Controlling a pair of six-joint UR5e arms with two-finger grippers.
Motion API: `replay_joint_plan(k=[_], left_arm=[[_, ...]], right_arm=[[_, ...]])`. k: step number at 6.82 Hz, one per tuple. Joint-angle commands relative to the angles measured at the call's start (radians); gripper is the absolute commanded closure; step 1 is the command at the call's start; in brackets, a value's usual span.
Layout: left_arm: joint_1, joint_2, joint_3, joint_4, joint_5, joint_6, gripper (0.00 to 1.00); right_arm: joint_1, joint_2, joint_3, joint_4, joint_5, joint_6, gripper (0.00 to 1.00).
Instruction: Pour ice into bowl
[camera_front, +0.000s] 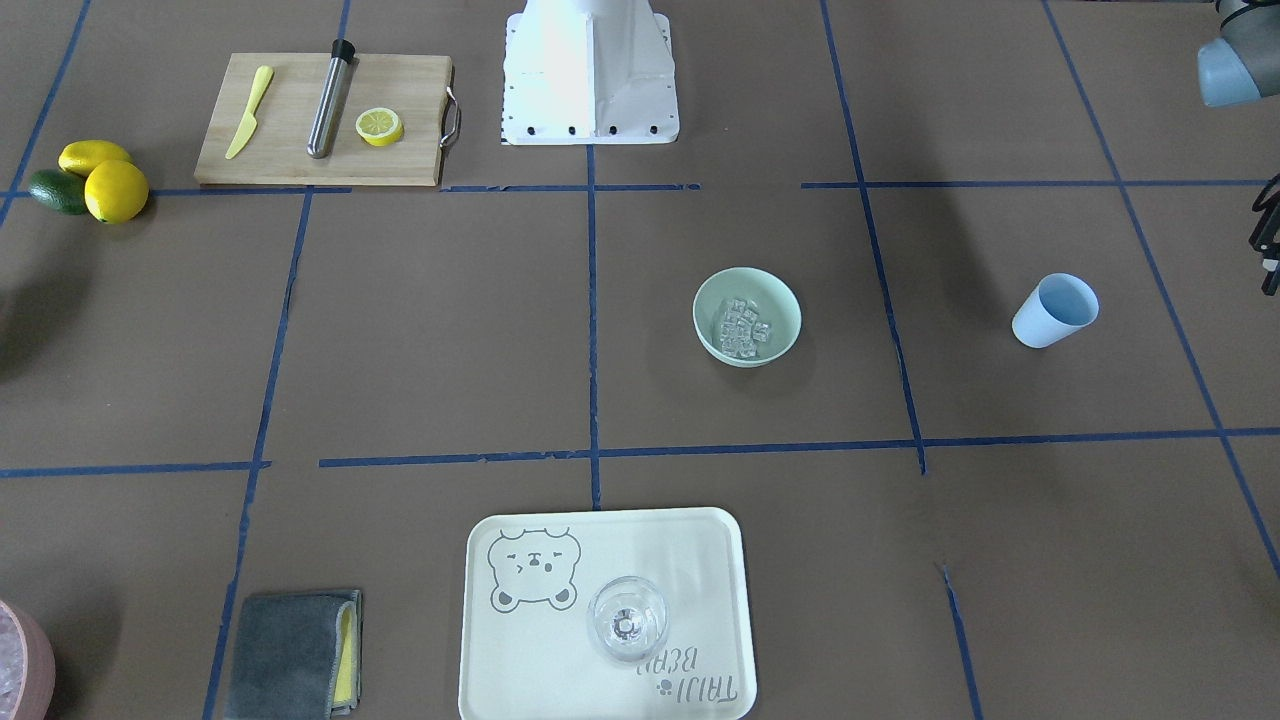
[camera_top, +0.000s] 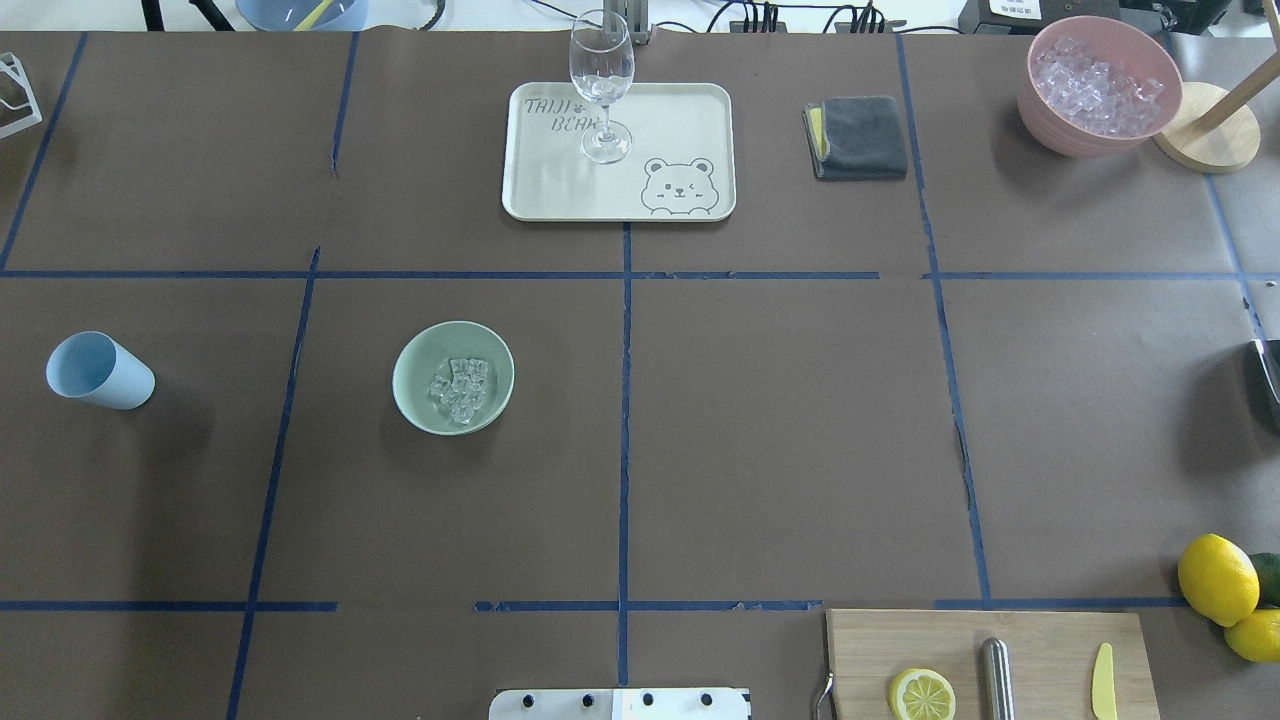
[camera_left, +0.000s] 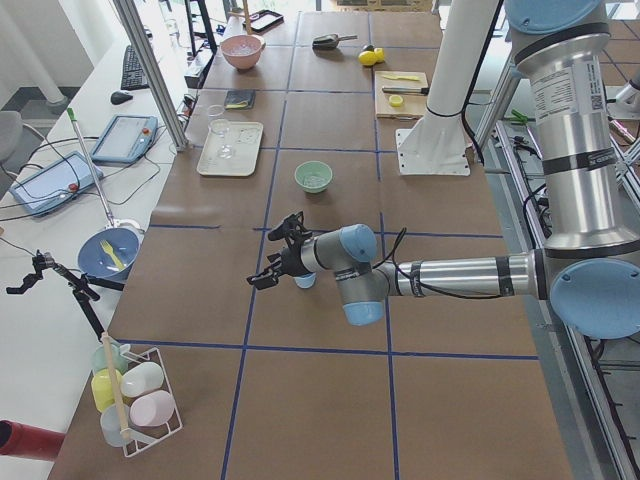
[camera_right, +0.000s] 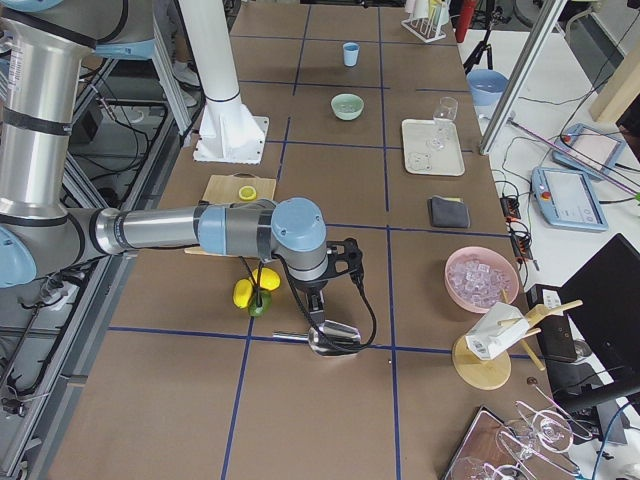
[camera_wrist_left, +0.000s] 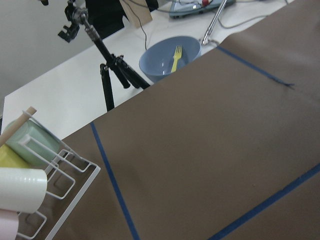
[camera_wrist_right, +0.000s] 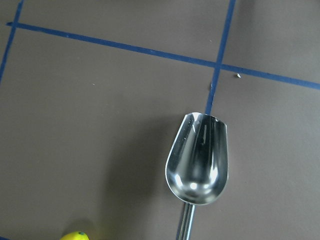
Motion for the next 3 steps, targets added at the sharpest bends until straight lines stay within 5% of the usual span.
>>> replay_joint_plan(k=[1, 3], left_arm=[[-0.109, -0.021, -0.002, 0.339, -0.255, 0.030, 0.00], [-0.123, -0.021, -0.020, 0.540, -0.303, 0.099, 0.00]], right_arm=[[-0.091, 0.044, 0.006, 0.106, 0.034, 0.144, 0.00], [-0.238, 0.104, 0.003, 0.321, 0.033, 0.478, 0.00]])
